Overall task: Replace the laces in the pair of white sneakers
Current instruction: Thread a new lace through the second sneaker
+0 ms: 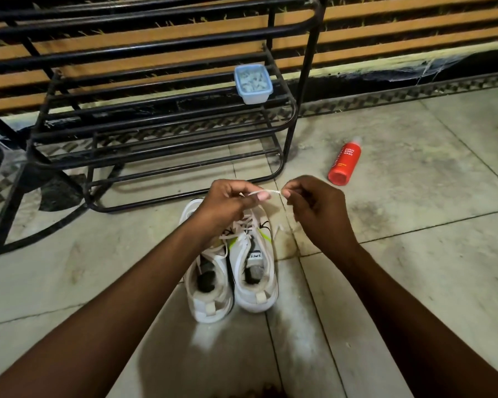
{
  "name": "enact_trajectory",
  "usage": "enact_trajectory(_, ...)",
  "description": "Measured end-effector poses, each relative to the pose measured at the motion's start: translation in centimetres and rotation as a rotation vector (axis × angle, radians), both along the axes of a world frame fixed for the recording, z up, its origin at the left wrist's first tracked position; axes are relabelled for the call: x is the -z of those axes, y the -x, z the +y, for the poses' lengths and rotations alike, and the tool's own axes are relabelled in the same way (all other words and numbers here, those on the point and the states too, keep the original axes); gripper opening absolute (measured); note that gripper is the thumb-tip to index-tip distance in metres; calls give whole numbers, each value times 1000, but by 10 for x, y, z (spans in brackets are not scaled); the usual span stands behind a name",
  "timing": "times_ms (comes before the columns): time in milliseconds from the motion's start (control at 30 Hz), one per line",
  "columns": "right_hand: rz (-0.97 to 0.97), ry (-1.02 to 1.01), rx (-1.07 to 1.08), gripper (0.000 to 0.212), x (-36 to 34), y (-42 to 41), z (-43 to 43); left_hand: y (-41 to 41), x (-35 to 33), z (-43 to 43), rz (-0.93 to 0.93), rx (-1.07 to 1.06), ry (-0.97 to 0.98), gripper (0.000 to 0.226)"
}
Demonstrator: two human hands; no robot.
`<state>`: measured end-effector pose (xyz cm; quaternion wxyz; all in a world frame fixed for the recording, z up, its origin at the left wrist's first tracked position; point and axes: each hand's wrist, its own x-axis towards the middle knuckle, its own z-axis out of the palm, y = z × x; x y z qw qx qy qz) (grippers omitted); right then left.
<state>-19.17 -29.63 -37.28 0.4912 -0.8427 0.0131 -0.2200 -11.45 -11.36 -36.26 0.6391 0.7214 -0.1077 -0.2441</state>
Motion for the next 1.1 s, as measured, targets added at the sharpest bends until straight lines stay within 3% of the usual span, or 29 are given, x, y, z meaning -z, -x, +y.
enact_trajectory(233,94,326,-78,16,44,23,-21,-19,10,13,325,-346,301,10)
enact_trajectory(533,414,513,-55,10,90,48,-42,-24,22,17,379,-474,349,9)
enact_trajectory(667,452,540,48,10,98,54,-40,-24,19,11,317,-468,256,8)
enact_trajectory(800,421,324,91,10,92,49,-28,-17,17,6,171,-315,74,20)
enact_trajectory(1100,336,-608,41,10,66,29,4,21,22,19,-274,2,-482,36)
